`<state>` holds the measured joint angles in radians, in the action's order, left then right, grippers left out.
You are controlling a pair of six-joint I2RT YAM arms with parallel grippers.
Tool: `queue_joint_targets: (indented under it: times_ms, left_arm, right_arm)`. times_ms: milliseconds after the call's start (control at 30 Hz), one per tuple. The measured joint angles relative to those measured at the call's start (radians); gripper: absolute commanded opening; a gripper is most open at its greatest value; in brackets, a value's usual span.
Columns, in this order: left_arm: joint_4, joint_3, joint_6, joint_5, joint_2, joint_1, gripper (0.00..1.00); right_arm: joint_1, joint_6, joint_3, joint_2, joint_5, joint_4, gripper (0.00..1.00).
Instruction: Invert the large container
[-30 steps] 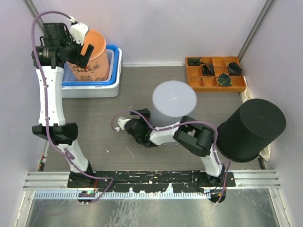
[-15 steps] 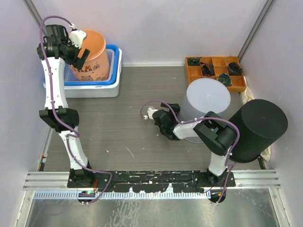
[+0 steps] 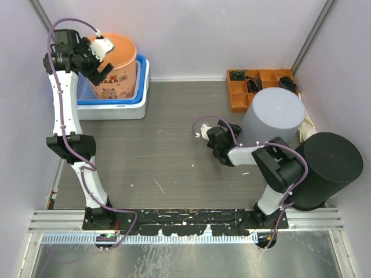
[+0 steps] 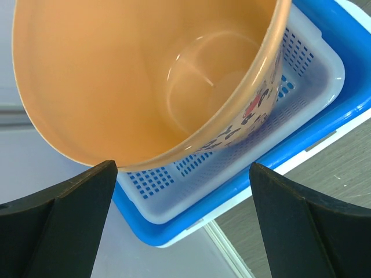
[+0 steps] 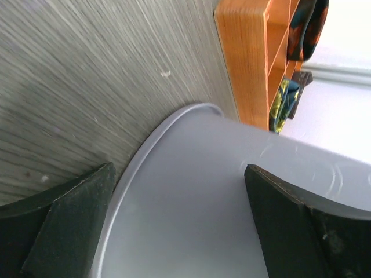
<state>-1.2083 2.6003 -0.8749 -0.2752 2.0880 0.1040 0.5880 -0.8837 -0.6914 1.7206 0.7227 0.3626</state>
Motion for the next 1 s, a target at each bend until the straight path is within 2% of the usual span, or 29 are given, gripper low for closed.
queue_joint_targets:
  times_ms: [233, 533, 600, 733, 933, 1000]
  left_arm:
    - [0.029, -0.045, -0.105, -0.043, -0.035, -0.034, 0.99]
    - [0.037, -0.175, -0.247, -0.021, -0.1, -0.098, 0.98]
    - [0.01, -0.156, -0.277, -0.001, -0.087, -0.104, 0.89]
    - [-0.032, -0.056, -0.317, 0.045, -0.019, -0.104, 0.57]
    - [-0.032, -0.066, -0.342, 0.11, 0.028, -0.104, 0.44]
    - [-0.035, -0.063, -0.344, 0.13, 0.047, -0.104, 0.31]
  right_arm:
    - [-0.031, 0.024, 0.043, -0.09, 0.0, -0.079, 1.0]
    - [-0.04, 0.034, 0.053, -0.14, 0.0, -0.142, 1.0]
    - [-0.046, 0.035, 0.058, -0.14, 0.0, -0.156, 1.0]
    - [-0.068, 0.037, 0.069, -0.142, -0.002, -0.172, 1.0]
    - [-0.145, 0.032, 0.073, -0.159, -0.039, -0.202, 1.0]
    - [-0.187, 0.03, 0.073, -0.177, -0.055, -0.218, 1.0]
